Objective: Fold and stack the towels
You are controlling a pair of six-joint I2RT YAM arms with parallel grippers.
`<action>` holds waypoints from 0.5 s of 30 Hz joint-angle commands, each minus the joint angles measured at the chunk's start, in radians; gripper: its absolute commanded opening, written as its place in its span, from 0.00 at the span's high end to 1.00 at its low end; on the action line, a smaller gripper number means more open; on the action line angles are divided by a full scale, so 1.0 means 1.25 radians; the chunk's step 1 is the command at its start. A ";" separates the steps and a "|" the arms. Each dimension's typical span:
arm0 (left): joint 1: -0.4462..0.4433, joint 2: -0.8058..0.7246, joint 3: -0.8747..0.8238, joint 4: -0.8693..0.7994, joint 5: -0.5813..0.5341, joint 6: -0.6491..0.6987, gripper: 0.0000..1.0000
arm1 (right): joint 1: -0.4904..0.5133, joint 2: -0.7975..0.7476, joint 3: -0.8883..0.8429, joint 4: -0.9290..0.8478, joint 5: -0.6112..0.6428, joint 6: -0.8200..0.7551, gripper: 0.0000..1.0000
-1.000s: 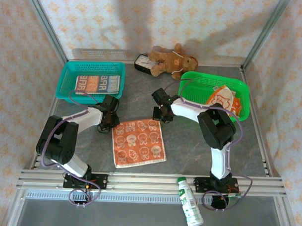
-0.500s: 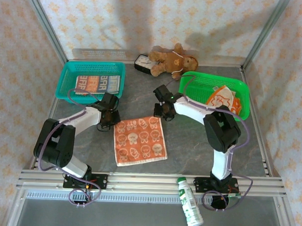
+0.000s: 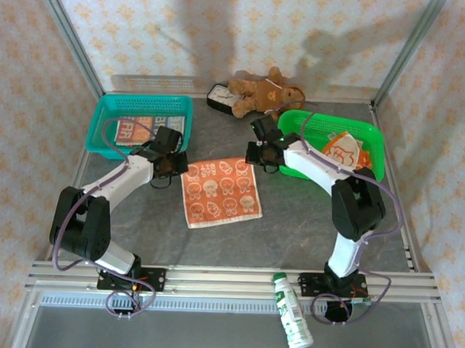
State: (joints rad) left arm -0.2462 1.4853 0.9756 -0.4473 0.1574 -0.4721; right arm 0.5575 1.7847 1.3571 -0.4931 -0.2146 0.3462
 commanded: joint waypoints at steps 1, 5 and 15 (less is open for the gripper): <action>-0.004 -0.081 -0.059 0.019 0.017 -0.003 1.00 | 0.002 -0.084 -0.087 0.042 -0.016 0.006 1.00; -0.037 -0.193 -0.157 0.030 0.008 -0.040 1.00 | 0.024 -0.191 -0.215 0.084 -0.028 0.023 1.00; -0.263 -0.429 -0.368 0.036 -0.068 -0.217 0.45 | 0.108 -0.337 -0.441 0.112 -0.005 0.080 0.76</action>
State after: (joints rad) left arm -0.5373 0.9920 0.5430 -0.4046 0.1272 -0.6491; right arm 0.6861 1.3926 0.8330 -0.3748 -0.2520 0.4168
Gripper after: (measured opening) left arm 0.455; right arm 0.154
